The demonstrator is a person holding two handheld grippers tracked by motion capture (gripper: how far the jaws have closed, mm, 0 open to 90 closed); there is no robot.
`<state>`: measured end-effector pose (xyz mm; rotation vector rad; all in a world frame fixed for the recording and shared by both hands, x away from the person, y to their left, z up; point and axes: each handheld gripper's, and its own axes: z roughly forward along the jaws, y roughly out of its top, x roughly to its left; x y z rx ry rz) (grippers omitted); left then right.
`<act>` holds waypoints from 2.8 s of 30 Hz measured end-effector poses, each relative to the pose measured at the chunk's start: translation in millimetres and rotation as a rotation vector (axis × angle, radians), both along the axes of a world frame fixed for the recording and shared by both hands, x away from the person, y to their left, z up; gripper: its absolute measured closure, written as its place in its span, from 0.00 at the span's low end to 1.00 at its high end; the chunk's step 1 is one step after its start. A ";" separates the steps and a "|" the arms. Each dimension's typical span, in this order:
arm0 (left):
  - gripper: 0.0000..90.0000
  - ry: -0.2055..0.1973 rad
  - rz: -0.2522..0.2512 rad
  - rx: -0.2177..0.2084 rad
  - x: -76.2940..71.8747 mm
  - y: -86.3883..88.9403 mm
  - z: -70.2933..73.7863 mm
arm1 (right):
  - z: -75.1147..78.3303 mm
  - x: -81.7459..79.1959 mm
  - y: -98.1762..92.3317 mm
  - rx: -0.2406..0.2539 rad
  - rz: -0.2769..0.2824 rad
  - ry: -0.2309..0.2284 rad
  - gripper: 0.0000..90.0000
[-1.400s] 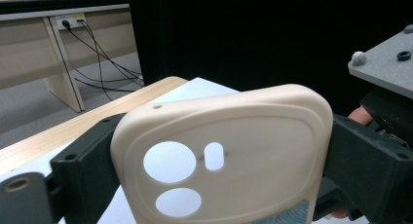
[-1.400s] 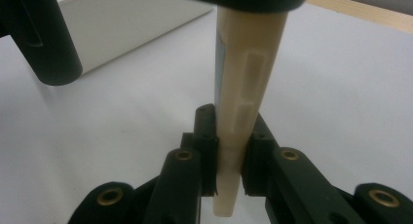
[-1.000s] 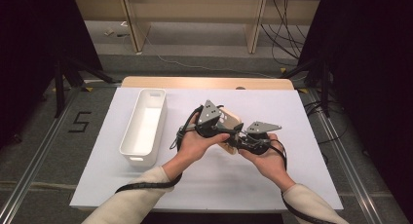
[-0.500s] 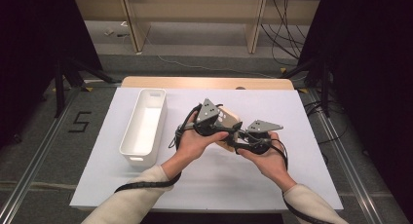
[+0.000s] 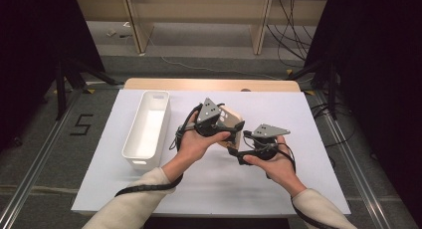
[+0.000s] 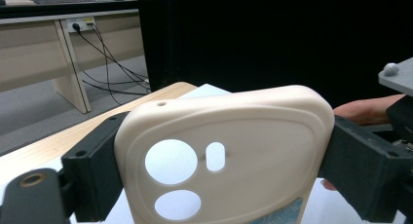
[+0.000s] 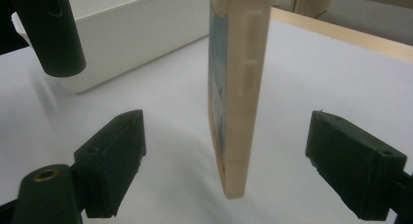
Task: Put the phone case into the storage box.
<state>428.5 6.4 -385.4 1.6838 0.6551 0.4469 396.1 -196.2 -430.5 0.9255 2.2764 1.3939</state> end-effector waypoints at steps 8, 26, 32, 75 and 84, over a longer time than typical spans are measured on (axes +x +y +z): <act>0.12 -0.009 0.013 -0.008 0.8 5.9 5.0 | 1.6 -2.0 -8.6 0.011 -0.014 -0.013 0.17; 0.12 -0.027 0.055 -0.017 1.7 22.3 17.0 | 3.7 -6.6 -21.3 0.023 -0.016 -0.033 0.15; 0.12 -0.029 0.073 -0.018 1.4 29.6 19.2 | 4.8 -8.1 -25.7 0.033 -0.017 -0.040 0.15; 0.13 -0.039 0.169 -0.016 10.3 65.7 37.5 | 2.9 -20.6 -60.2 0.042 -0.058 -0.053 0.15; 0.13 -0.043 0.185 -0.016 12.3 70.4 39.4 | 2.1 -21.7 -64.8 0.047 -0.067 -0.050 0.15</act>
